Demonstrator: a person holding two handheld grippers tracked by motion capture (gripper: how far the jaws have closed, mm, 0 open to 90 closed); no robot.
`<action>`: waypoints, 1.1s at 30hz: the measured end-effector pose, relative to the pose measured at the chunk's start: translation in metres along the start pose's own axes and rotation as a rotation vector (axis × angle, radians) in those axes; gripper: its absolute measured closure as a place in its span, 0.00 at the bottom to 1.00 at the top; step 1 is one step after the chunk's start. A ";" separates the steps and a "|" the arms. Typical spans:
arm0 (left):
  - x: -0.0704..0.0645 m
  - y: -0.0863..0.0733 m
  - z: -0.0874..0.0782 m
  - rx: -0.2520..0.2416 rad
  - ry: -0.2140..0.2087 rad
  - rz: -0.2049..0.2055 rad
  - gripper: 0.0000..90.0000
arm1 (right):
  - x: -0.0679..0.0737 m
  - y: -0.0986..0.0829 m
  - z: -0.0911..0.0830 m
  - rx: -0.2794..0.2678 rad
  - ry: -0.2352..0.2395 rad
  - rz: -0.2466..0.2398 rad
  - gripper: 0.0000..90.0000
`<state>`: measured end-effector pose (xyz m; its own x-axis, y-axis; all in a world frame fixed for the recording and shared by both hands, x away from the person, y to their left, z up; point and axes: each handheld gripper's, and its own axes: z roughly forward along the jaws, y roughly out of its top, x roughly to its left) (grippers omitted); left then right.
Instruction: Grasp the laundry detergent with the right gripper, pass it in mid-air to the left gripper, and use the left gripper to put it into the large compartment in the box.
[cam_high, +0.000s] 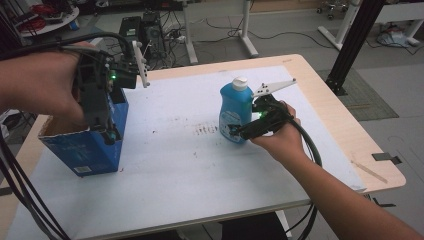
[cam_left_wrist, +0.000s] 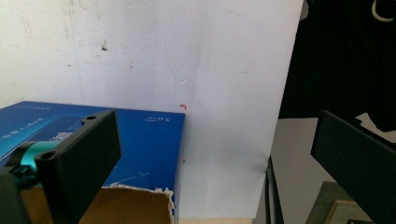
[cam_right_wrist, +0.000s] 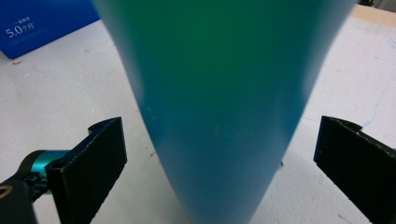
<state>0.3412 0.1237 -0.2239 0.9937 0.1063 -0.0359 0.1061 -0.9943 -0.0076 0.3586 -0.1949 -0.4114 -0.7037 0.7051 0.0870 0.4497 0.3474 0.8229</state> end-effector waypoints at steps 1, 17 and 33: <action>0.000 0.000 0.000 -0.001 0.000 0.001 0.02 | 0.000 0.000 0.002 -0.004 0.005 0.005 0.02; 0.001 -0.005 0.000 -0.008 0.004 -0.006 0.02 | 0.004 -0.006 0.015 -0.048 -0.040 0.009 0.06; 0.003 -0.007 0.003 -0.009 0.001 -0.009 0.02 | 0.002 -0.007 0.015 -0.064 -0.063 0.019 0.19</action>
<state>0.3432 0.1313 -0.2266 0.9928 0.1149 -0.0346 0.1150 -0.9934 0.0007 0.3624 -0.1861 -0.4252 -0.6585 0.7494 0.0693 0.4256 0.2948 0.8555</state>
